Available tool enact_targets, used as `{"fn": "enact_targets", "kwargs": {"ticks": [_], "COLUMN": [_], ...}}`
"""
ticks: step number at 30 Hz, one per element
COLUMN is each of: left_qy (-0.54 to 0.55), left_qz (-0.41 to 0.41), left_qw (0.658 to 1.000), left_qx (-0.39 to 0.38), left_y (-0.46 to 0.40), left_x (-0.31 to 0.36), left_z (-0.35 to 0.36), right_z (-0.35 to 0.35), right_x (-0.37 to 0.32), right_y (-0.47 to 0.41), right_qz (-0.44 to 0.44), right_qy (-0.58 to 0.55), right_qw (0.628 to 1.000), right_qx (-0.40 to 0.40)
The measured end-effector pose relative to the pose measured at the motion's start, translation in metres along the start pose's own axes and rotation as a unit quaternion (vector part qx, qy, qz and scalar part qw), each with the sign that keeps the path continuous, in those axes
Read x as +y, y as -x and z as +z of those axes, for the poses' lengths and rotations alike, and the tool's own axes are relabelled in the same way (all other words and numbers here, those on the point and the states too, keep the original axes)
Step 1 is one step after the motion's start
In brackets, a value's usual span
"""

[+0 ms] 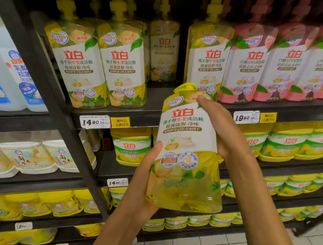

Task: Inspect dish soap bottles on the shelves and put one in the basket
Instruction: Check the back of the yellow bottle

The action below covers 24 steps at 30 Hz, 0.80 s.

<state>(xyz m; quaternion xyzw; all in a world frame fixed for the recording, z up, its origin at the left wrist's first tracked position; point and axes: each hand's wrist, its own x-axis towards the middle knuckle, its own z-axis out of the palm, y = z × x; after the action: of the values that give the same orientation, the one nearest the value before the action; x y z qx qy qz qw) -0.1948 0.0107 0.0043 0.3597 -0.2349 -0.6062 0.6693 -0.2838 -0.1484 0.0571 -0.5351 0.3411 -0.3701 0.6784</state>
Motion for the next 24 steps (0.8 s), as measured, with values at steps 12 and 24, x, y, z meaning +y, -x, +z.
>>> {"fn": "enact_targets", "kwargs": {"ticks": [12,24], "left_qy": [-0.155,-0.247], "left_qz": [0.067,0.101], "left_qw": [0.985,0.963], "left_qx": [0.020,0.015], "left_y": [-0.002,-0.021], "left_x": [-0.008,-0.012], "left_z": [-0.001,-0.014], "right_z": [-0.007,-0.008], "right_x": [0.004,0.002], "right_y": [0.021,0.030], "right_qz": [-0.011,-0.160], "right_qy": [-0.073,0.010], "right_qw": [0.993,0.987], "right_qx": [-0.090,-0.029]}}
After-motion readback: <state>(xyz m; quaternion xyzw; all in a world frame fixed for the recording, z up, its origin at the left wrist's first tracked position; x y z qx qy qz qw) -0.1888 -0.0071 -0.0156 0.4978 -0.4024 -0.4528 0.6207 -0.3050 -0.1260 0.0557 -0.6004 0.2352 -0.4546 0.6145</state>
